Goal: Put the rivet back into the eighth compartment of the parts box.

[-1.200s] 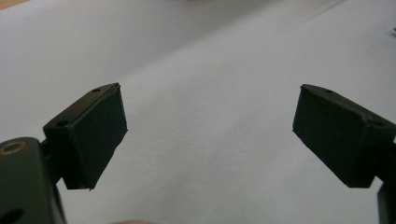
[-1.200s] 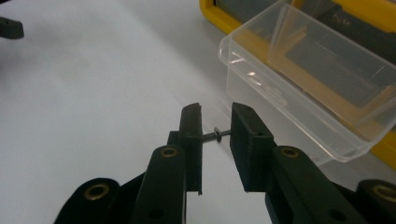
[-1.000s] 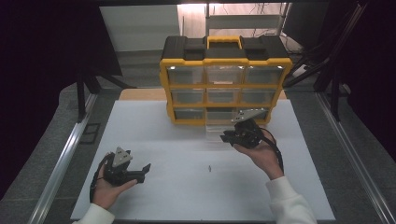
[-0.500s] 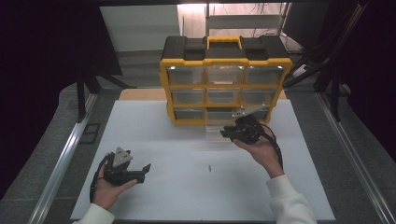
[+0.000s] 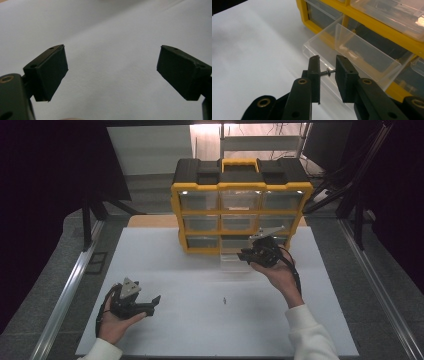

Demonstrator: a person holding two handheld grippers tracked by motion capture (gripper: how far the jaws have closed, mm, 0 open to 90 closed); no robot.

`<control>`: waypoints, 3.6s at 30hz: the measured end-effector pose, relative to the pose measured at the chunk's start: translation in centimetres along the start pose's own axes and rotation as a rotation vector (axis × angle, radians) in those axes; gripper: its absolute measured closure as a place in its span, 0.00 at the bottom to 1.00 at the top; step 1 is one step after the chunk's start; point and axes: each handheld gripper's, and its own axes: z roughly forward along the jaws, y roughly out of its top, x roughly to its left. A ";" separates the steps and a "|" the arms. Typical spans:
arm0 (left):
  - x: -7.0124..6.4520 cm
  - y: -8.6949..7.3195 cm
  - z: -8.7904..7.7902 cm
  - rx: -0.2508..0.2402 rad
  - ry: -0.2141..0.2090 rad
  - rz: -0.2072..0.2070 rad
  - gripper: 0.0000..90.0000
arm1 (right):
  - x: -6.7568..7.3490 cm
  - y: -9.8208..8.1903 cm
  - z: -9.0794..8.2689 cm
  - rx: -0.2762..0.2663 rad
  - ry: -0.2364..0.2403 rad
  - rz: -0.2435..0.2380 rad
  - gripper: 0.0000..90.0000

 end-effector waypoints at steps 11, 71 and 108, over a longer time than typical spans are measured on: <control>0.0 -0.1 0.1 0.004 -0.001 0.003 0.11 | -1.5 -0.2 0.6 -0.003 -0.048 0.044 0.82; -0.1 0.0 0.1 0.004 -0.009 0.016 0.11 | 2.0 -2.3 -0.7 -0.027 -0.056 0.028 0.28; -0.3 0.1 0.0 -0.006 -0.010 0.016 0.11 | 6.2 -4.6 2.1 0.097 0.046 -0.052 0.31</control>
